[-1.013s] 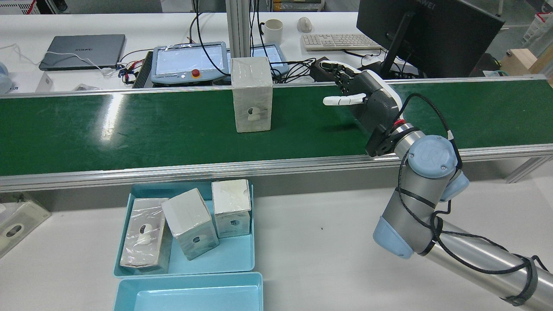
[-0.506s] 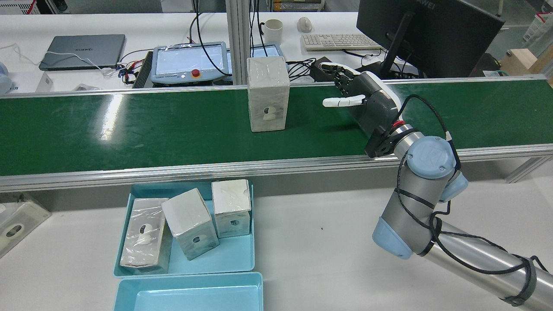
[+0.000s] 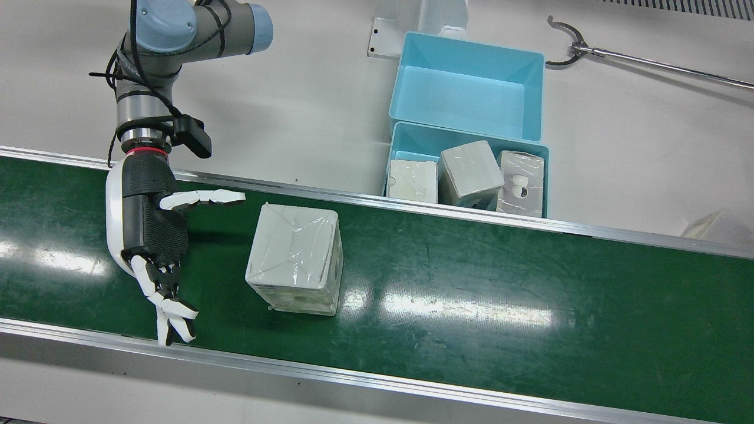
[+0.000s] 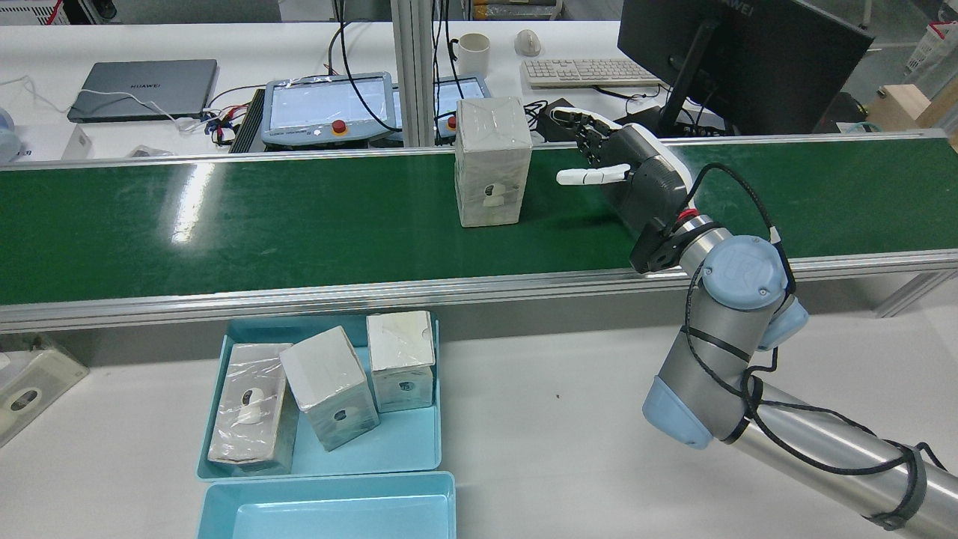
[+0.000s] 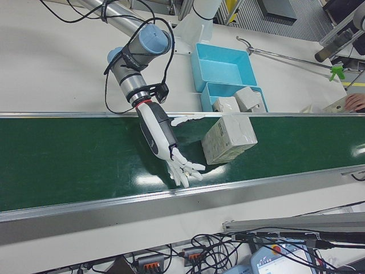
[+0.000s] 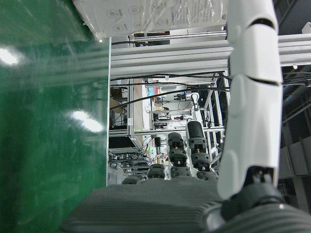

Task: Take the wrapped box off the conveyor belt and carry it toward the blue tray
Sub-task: 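Close the right hand fingers around the wrapped white box, then lift the wrapped box off the belt toward the blue trays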

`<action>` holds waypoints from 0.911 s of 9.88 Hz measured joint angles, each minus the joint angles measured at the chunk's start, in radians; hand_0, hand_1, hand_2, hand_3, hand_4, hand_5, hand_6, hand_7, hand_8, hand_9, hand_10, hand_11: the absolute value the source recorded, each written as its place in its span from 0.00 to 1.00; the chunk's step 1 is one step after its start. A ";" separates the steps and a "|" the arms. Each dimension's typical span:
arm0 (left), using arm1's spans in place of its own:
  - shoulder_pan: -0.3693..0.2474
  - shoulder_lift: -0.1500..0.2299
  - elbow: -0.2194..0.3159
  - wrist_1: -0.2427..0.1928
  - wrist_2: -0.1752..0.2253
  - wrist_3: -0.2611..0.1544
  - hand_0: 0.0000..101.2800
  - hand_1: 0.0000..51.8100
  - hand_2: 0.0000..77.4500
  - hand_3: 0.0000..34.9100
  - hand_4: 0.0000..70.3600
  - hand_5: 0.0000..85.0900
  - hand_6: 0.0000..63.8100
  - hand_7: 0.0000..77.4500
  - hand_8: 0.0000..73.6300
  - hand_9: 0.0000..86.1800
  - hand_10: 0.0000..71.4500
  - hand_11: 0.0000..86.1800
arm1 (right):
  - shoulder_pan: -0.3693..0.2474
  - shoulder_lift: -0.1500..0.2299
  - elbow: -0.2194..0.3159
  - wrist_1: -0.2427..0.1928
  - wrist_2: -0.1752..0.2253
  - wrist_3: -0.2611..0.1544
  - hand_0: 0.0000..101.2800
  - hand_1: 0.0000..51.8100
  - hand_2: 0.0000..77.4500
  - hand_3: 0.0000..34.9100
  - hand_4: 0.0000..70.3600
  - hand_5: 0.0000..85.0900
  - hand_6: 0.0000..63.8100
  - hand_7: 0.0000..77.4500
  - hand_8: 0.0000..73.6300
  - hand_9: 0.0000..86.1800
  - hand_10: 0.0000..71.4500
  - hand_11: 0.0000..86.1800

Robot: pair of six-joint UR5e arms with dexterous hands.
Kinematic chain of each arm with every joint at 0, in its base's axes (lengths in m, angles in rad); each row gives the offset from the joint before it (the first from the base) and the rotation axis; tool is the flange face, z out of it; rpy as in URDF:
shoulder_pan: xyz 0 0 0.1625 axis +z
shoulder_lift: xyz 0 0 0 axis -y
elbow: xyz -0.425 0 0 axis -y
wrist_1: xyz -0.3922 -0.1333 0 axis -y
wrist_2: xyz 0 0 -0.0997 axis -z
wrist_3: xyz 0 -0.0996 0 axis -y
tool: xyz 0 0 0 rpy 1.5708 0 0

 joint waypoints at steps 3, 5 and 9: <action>0.000 0.000 0.000 0.000 0.000 0.000 0.00 0.00 0.01 0.00 0.00 0.01 0.01 0.01 0.01 0.01 0.01 0.01 | -0.001 0.010 -0.001 0.000 -0.009 0.001 0.47 0.29 0.15 0.00 0.16 0.26 0.11 0.07 0.02 0.04 0.00 0.01; 0.000 0.000 0.000 0.000 0.000 0.000 0.00 0.00 0.01 0.00 0.00 0.01 0.01 0.01 0.01 0.00 0.01 0.01 | -0.003 0.013 -0.002 0.000 -0.011 -0.001 0.47 0.29 0.15 0.00 0.16 0.26 0.11 0.07 0.02 0.04 0.00 0.01; 0.000 0.000 0.000 0.000 0.000 0.000 0.00 0.00 0.01 0.00 0.00 0.01 0.01 0.01 0.01 0.01 0.01 0.01 | -0.008 0.021 -0.014 0.000 -0.012 -0.004 0.47 0.29 0.15 0.00 0.17 0.26 0.11 0.07 0.02 0.04 0.00 0.01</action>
